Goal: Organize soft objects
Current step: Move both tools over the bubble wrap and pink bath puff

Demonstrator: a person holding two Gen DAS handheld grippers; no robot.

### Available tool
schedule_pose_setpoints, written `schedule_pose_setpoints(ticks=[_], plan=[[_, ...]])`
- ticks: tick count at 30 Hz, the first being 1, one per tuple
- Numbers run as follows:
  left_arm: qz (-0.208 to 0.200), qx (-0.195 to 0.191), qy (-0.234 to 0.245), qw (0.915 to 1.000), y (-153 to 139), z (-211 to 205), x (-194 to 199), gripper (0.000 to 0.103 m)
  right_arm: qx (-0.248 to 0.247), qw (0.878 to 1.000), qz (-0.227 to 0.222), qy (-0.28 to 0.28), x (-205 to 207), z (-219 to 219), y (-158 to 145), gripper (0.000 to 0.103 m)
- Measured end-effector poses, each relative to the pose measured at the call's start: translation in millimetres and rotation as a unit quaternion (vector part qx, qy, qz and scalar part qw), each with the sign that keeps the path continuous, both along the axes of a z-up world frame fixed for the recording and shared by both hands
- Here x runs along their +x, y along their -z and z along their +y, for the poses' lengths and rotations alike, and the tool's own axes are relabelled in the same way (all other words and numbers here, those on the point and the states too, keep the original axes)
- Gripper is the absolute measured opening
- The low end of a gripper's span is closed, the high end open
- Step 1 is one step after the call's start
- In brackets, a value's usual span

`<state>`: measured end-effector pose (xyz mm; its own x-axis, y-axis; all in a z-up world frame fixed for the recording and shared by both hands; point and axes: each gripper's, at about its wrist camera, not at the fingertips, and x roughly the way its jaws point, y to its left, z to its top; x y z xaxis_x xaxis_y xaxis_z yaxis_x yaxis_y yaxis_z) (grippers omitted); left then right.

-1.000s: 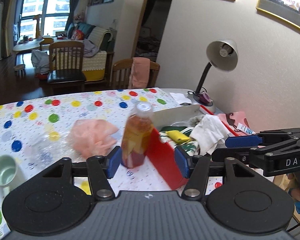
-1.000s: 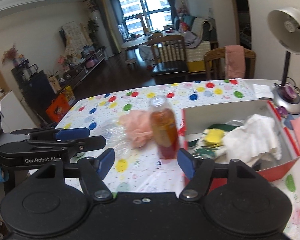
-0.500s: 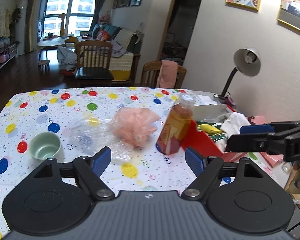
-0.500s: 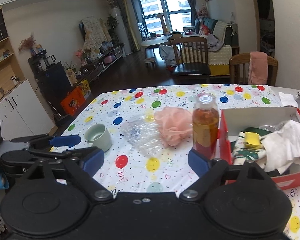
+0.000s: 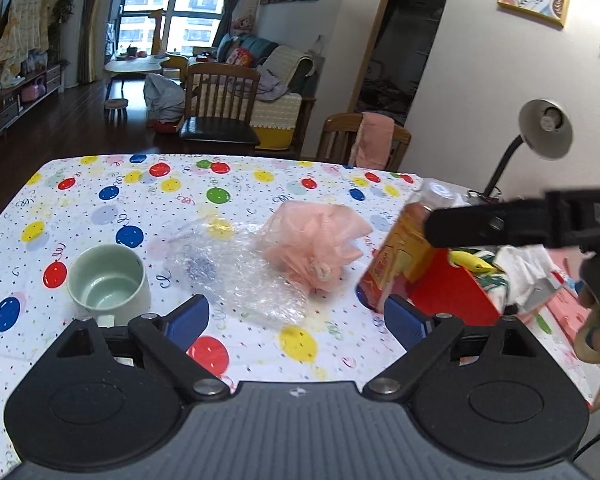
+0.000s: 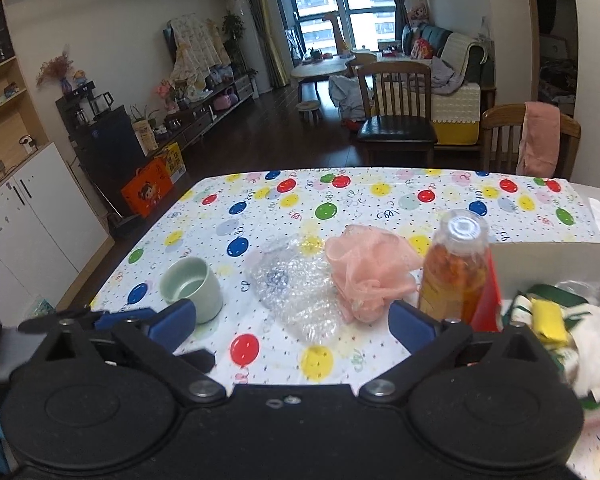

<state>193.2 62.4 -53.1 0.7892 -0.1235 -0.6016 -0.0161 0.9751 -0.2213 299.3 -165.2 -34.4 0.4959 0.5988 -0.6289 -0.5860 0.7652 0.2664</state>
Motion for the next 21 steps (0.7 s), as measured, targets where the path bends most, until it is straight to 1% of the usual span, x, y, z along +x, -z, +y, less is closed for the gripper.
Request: schedule_pose_setpoints(ticks=[2, 5, 8, 13, 17, 21], plan=[[-0.002, 0.009, -0.007, 0.9999, 5, 1, 9, 0.100, -0.005, 1.000, 0.008, -0.001, 15, 11, 5, 0.103], [-0.007, 0.021, -0.017, 0.9996, 13, 0, 24, 0.101, -0.023, 1.000, 0.015, 0.000, 36, 30, 14, 0.103], [-0.002, 0.029, -0.017, 0.9994, 21, -2, 42, 0.101, -0.036, 0.999, 0.025, 0.003, 58, 48, 23, 0.103], [0.005, 0.029, -0.020, 0.9993, 35, -3, 69, 0.101, -0.071, 0.997, 0.031, 0.005, 87, 75, 41, 0.103], [0.009, 0.042, -0.023, 0.9988, 47, -5, 88, 0.101, -0.099, 0.994, 0.044, 0.012, 111, 89, 58, 0.103], [0.018, 0.045, -0.020, 0.9986, 61, -4, 105, 0.101, -0.123, 0.990, 0.064, 0.028, 134, 99, 75, 0.103]])
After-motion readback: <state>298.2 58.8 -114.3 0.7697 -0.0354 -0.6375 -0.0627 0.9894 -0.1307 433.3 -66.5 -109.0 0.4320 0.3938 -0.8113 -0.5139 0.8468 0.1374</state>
